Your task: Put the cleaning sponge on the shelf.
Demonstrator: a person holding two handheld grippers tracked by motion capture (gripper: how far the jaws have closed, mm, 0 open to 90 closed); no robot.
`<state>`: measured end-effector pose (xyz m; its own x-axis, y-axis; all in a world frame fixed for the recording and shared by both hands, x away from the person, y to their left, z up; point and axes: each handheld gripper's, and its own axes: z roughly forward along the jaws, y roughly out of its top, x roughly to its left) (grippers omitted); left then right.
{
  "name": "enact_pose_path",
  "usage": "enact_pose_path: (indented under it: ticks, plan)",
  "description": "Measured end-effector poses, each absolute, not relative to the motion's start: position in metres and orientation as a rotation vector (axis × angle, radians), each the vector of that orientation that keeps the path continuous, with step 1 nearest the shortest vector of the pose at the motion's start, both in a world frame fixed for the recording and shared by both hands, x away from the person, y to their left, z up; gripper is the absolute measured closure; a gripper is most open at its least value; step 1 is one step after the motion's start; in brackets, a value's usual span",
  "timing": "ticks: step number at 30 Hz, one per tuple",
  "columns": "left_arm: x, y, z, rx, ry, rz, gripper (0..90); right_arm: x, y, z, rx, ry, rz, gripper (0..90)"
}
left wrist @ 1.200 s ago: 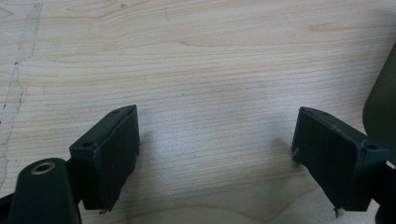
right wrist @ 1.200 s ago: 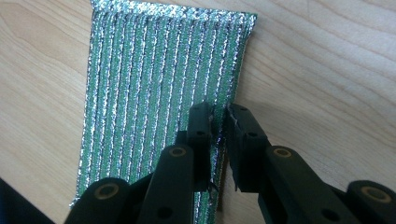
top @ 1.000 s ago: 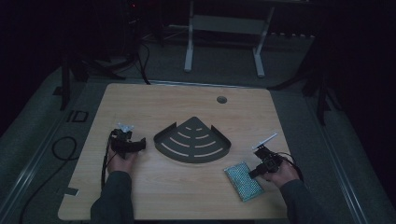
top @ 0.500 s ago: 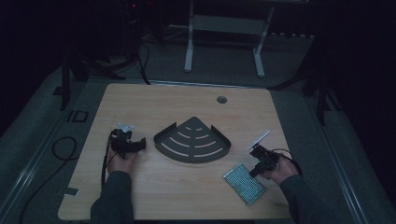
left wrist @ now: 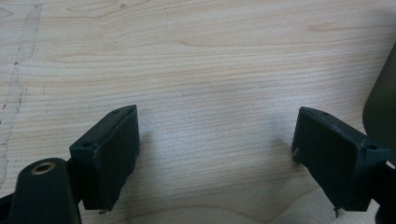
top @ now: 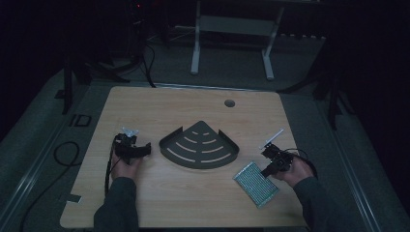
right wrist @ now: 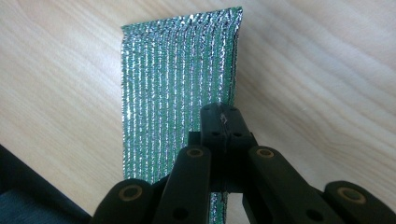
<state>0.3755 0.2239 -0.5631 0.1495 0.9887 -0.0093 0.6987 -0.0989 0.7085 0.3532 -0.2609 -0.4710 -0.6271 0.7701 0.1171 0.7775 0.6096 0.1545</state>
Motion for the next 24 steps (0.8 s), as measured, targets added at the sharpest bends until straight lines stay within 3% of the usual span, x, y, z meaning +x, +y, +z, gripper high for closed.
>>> enact_pose_path:
  ticks: [24]
  plan:
    - [0.376,0.224,-0.563,1.860,1.608,0.658,15.5,0.371,-0.259,-0.438,-1.352,-2.822,-0.322,90.0]
